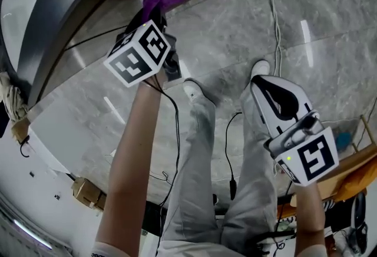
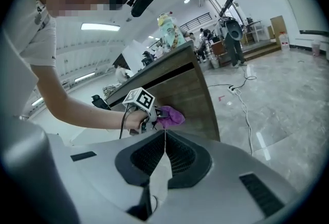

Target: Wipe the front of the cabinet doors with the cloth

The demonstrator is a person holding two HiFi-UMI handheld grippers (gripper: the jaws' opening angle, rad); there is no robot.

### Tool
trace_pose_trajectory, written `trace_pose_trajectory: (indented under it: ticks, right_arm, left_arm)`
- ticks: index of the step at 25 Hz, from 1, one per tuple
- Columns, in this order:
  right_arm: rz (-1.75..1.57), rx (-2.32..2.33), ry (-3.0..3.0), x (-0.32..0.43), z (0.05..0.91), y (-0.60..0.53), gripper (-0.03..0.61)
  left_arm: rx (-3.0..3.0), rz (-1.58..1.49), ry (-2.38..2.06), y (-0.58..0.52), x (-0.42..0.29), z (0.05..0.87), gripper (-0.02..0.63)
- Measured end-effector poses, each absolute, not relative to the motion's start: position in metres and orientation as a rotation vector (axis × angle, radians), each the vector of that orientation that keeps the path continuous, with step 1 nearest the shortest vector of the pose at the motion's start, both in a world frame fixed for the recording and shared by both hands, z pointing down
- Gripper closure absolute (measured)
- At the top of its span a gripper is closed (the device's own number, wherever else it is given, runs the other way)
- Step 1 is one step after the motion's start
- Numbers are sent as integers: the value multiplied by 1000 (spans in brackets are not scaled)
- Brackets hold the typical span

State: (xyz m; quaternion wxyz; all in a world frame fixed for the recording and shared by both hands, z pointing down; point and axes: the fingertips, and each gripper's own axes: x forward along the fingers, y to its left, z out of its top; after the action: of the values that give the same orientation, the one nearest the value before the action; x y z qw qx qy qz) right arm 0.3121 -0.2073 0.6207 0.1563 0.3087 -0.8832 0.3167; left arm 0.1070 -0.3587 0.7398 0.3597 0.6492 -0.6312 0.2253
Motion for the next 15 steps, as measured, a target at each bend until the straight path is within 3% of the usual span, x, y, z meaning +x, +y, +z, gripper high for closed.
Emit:
trace_pose_trajectory:
  ticks: [11,15]
  right_arm:
    - [865,742,-2579,212,612,-199,551]
    - [855,691,-2598,202,608,-199,551]
  left_arm:
    - [1438,611,-1769,-300,-50,744,520]
    - [1351,568,-1826,-280,-77,742,520]
